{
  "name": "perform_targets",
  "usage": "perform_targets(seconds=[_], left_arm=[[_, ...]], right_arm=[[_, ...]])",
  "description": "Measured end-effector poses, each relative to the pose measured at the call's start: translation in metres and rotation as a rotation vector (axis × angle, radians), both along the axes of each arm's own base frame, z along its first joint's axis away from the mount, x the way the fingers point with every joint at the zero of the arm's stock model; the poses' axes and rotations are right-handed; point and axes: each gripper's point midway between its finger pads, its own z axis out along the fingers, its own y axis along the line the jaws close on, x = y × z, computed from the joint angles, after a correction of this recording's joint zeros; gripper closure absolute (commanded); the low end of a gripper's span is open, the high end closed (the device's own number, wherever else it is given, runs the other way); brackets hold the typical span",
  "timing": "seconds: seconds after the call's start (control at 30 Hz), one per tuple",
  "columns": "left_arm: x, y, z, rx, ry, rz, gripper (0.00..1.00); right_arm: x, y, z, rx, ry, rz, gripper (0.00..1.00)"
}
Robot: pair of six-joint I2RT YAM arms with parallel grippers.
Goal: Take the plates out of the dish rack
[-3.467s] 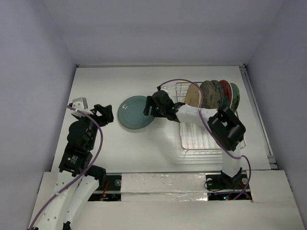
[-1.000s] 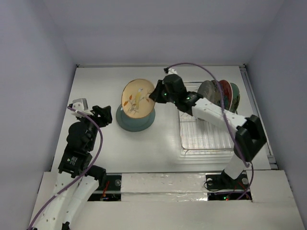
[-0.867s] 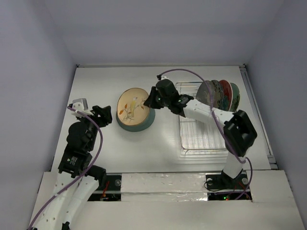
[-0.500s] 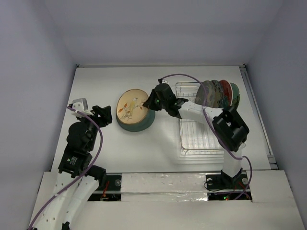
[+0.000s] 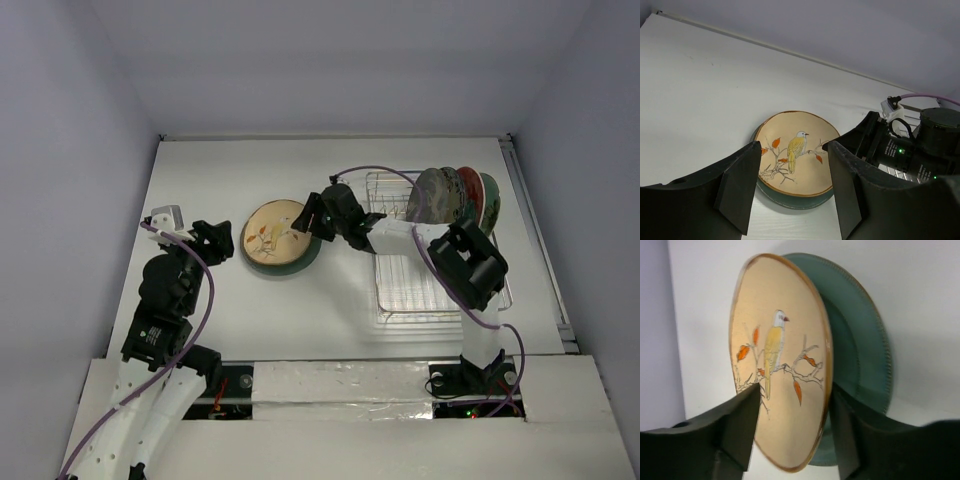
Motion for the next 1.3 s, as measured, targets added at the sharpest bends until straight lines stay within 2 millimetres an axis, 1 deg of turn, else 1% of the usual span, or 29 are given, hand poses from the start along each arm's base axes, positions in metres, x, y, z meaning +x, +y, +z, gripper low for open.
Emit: perform_targets(seconds=[0.03, 0.07, 0.17, 0.2, 0.27, 0.33, 0.4, 0.43, 0.5, 0.53, 0.57, 0.6, 0.67, 0.7, 0.73, 0.77, 0.8, 0.83, 0.87, 0.9, 0.93, 0.97, 1.0, 1.03, 1.1, 1.13, 1.23, 1.3], left_arm=[[0.0, 0.0, 0.0, 0.0, 0.0, 0.0, 0.48], [0.0, 0.0, 0.0, 0.0, 0.0, 0.0, 0.48], [0.0, 0.0, 0.0, 0.0, -0.001, 0.0, 0.48], [0.0, 0.0, 0.001, -0.001, -0.002, 0.0, 0.48], [-0.001, 0.0, 0.001, -0.001, -0.004, 0.0, 0.48], [-0.001, 0.0, 0.001, -0.002, -0.005, 0.0, 0.48], [-0.001, 0.0, 0.001, -0.002, -0.006, 0.0, 0.48], [-0.001, 0.0, 0.001, -0.002, -0.006, 0.0, 0.48], [-0.001, 0.0, 0.002, -0.002, -0.006, 0.0, 0.48], [-0.001, 0.0, 0.002, -0.002, -0.007, 0.0, 0.48], [-0.001, 0.0, 0.002, -0.003, -0.008, 0.0, 0.48], [-0.002, 0.001, 0.002, -0.003, -0.01, 0.0, 0.48], [-0.002, 0.001, 0.003, -0.004, -0.012, 0.0, 0.5], [-0.002, 0.001, 0.003, -0.004, -0.012, 0.0, 0.54], [-0.002, 0.001, 0.003, -0.005, -0.012, 0.0, 0.74], [-0.002, 0.0, 0.003, -0.01, -0.012, 0.0, 0.84], [-0.002, 0.001, 0.003, -0.009, -0.013, 0.001, 0.9], [-0.002, 0.001, 0.003, -0.009, -0.012, 0.001, 1.0], [-0.002, 0.001, 0.003, -0.006, -0.013, 0.001, 1.0], [-0.002, 0.001, 0.003, -0.005, -0.014, 0.001, 1.0], [-0.003, 0.001, 0.004, -0.006, -0.015, 0.0, 1.0], [-0.003, 0.001, 0.004, -0.006, -0.016, 0.0, 1.0], [-0.003, 0.001, 0.004, -0.006, -0.017, 0.0, 1.0], [-0.003, 0.001, 0.004, -0.006, -0.017, 0.0, 0.98], [-0.003, 0.001, 0.004, -0.006, -0.015, 0.0, 0.92], [-0.003, 0.001, 0.004, -0.006, -0.016, 0.0, 0.86], [-0.003, 0.001, 0.004, -0.007, -0.016, 0.001, 0.77], [-0.003, 0.001, 0.004, -0.007, -0.016, 0.0, 0.75]], right_arm=[[-0.001, -0.001, -0.002, -0.011, -0.002, 0.007, 0.31], [-0.002, -0.002, -0.004, -0.021, 0.001, 0.01, 0.23], [-0.006, -0.006, -0.012, -0.061, 0.009, 0.024, 0.13], [-0.007, -0.01, -0.016, -0.084, 0.013, 0.027, 0.12], [-0.008, -0.014, -0.02, -0.124, 0.01, 0.032, 0.03], [-0.005, -0.019, -0.017, -0.181, -0.012, 0.036, 0.0], [-0.004, -0.025, -0.015, -0.241, -0.026, 0.038, 0.0], [-0.004, -0.031, -0.013, -0.274, -0.035, 0.032, 0.03], [-0.005, -0.044, -0.004, -0.332, -0.057, 0.023, 0.19], [-0.006, -0.052, 0.004, -0.356, -0.069, 0.014, 0.37], [-0.007, -0.06, 0.017, -0.376, -0.093, 0.004, 0.86], [-0.007, -0.068, 0.033, -0.391, -0.125, -0.014, 1.0], [-0.009, -0.089, 0.071, -0.398, -0.192, -0.072, 1.0], [-0.009, -0.102, 0.093, -0.403, -0.23, -0.106, 1.0], [-0.011, -0.119, 0.12, -0.403, -0.278, -0.151, 1.0], [-0.012, -0.135, 0.142, -0.398, -0.316, -0.192, 1.0], [-0.013, -0.154, 0.163, -0.396, -0.349, -0.239, 1.0], [-0.013, -0.176, 0.181, -0.401, -0.378, -0.295, 1.0], [-0.013, -0.201, 0.197, -0.401, -0.403, -0.357, 1.0], [-0.014, -0.225, 0.206, -0.414, -0.417, -0.415, 1.0], [-0.016, -0.25, 0.211, -0.438, -0.421, -0.472, 0.95], [-0.018, -0.272, 0.211, -0.469, -0.416, -0.522, 0.87], [-0.02, -0.292, 0.209, -0.508, -0.403, -0.57, 0.67], [-0.023, -0.309, 0.204, -0.55, -0.385, -0.609, 0.59], [-0.027, -0.328, 0.192, -0.631, -0.349, -0.636, 0.48], [-0.029, -0.335, 0.183, -0.663, -0.325, -0.637, 0.47], [-0.031, -0.349, 0.162, -0.741, -0.269, -0.624, 0.47], [-0.03, -0.355, 0.155, -0.77, -0.245, -0.623, 0.47]])
